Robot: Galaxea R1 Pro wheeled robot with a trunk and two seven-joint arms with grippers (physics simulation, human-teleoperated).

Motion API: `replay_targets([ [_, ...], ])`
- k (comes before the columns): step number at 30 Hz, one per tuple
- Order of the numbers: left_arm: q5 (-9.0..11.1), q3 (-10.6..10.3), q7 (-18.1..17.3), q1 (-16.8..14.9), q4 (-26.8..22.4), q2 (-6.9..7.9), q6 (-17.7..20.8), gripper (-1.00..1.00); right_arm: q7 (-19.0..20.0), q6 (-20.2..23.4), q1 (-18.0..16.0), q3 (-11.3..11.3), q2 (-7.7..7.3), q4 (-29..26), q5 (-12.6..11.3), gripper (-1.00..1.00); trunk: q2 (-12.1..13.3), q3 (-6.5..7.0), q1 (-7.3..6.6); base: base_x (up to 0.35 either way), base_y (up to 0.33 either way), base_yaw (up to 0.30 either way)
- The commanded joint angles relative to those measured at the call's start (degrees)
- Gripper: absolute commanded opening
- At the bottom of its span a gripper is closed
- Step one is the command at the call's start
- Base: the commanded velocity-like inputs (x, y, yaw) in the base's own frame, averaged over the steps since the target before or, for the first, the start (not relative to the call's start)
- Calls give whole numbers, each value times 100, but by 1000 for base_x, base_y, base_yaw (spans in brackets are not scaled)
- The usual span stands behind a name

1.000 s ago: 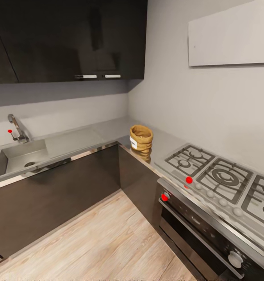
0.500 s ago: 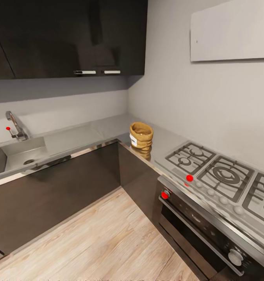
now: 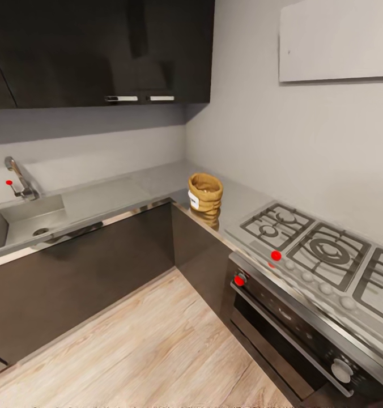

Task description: In the kitchen, take the popcorn bag from the countertop, put it into the microwave, and heat it until the popcorn is cooked so the cooked popcorn ends up inside the bag.

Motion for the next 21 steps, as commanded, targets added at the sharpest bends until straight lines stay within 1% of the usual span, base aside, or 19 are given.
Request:
replay_targets([
  [1, 9, 34, 4, -1, -3, -3, -7, 100, 12, -33, -7, -49, -3, 15, 40, 100, -5, -15, 1, 0, 0, 0],
  [21, 8, 36, 4, -1, -3, -3, -7, 100, 12, -38, -7, -49, -10, 11, 37, 100, -5, -198, 1, 0, 0, 0],
])
